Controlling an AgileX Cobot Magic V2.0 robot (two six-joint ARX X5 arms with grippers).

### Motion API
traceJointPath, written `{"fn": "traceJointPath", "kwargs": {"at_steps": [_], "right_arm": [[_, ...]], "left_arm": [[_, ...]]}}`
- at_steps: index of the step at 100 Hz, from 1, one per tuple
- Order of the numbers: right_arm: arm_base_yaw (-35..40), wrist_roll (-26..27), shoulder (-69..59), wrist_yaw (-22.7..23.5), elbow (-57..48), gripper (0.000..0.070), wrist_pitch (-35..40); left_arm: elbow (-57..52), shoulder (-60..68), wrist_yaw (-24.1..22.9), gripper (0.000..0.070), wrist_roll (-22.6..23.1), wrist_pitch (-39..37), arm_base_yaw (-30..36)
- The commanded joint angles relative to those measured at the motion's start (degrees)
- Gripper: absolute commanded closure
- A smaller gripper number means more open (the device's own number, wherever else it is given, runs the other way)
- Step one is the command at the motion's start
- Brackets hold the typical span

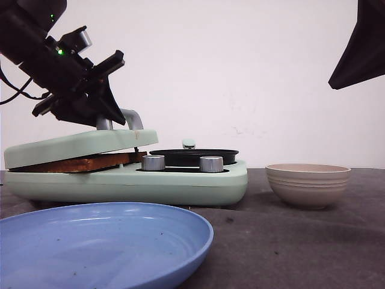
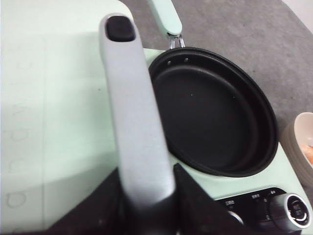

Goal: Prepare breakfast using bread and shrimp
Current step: 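Swing the grill lid down over the bread with the left gripper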

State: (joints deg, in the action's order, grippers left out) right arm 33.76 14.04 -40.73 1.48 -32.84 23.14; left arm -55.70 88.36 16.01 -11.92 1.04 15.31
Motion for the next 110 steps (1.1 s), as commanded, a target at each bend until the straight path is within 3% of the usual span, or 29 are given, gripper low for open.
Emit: {"fn": "traceJointPath", "kwargs": {"at_steps": [1,6,15,37,70,110], "right_arm": [[0.50,0.98,-0.39,-0.02,-0.15,0.0700,-0.35],[0.50,0.98,-0.39,-0.02,-0.15,0.0700,-0.37],[0.50,0.98,-0.39,-0.04,-0.15,0.0700,-0.37],[0.50,0.96,-0.39,-0.04,-0.15,0.0700,-0.37],[0.50,0.98,-0.39,-0.02,-0.15,0.0700,-0.35],[0.50,0.98,-0.39,-0.04,-0.15,0.0700,-0.35]], "left_arm": [[1.75,2.78,-4.33,0.0419,-0.55,5.73,-1.73],[1.75,2.78,-4.26,0.0374,-0.55,5.49,-1.73],[1.75,2.78,-4.20,0.0362,-0.55,5.53,-1.73],[1.64,2.73,-2.71,0.0211,-1.22,5.18,-1.75],[-3.34,2.16,8.57,0.0212,-4.00,6.29,-2.34],[-15.30,-2.71,9.51,0.0214,-3.93,10.67,-2.58]]}}
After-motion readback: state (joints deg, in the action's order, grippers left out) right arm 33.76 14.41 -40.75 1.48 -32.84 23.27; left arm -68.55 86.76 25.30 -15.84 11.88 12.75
